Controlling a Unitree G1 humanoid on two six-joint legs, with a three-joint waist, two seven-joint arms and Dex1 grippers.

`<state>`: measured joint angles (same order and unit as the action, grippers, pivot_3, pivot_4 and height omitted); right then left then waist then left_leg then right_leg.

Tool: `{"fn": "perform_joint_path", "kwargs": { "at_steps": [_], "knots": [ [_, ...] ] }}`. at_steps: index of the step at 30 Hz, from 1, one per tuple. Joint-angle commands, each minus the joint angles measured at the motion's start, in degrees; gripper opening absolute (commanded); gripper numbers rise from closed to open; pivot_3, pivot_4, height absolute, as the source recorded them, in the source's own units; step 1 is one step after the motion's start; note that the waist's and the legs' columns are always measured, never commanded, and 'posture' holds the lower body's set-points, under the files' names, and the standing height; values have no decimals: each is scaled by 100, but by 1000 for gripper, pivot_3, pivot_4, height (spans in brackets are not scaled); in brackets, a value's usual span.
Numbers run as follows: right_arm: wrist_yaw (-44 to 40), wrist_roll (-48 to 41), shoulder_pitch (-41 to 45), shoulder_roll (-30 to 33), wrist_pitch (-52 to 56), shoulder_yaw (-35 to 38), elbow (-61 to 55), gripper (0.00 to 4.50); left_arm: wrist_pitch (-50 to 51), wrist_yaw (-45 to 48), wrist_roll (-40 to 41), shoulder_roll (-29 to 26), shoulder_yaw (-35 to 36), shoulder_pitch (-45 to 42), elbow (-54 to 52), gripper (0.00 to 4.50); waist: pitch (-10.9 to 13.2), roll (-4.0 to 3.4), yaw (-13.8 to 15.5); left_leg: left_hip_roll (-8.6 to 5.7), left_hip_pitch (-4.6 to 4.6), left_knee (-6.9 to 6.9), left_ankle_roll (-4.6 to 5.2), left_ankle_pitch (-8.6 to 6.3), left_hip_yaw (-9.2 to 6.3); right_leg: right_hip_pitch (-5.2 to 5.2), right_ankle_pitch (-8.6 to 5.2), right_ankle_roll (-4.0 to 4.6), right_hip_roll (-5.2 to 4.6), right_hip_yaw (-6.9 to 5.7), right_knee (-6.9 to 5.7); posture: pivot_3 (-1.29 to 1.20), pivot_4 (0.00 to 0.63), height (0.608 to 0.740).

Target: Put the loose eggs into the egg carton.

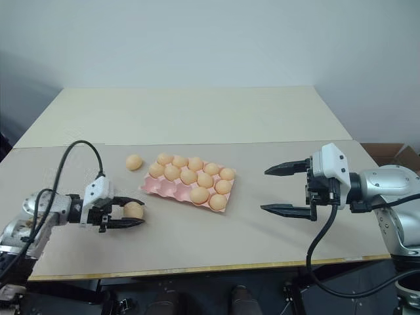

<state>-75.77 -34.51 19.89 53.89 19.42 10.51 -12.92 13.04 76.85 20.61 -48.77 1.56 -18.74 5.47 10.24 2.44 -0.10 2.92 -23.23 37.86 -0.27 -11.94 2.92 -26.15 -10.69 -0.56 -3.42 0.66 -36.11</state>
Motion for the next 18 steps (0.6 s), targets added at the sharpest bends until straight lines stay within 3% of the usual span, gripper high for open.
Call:
{"fn": "perform_joint_path", "kwargs": {
  "at_steps": [1,9,16,18],
  "knots": [
    [64,-42,205,-3,-77,98,-44,4500,193,-177,322,205,131,-344,-416,2439,0,0,18,-1,1,1,0,0,0,2,1,-1,0,0,0,0,150,740],
    [205,7,236,-117,-128,63,-104,4500,-79,-1314,-430,1306,-468,-932,-224,2439,-2,3,54,-8,-2,5,0,0,0,5,6,-8,0,7,2,0,150,740],
    [311,1,117,-111,-149,176,-218,4500,-280,-1524,-794,1645,-754,-1407,357,2439,-2,4,27,-8,1,6,1,1,-1,6,9,-9,3,9,-1,0,150,740],
    [346,-6,74,-115,-154,196,-259,4500,-211,-1490,-758,1686,-753,-1498,418,3136,-2,4,25,-9,-1,7,1,1,-1,6,9,-10,2,9,0,0,150,740]
  ]
}}
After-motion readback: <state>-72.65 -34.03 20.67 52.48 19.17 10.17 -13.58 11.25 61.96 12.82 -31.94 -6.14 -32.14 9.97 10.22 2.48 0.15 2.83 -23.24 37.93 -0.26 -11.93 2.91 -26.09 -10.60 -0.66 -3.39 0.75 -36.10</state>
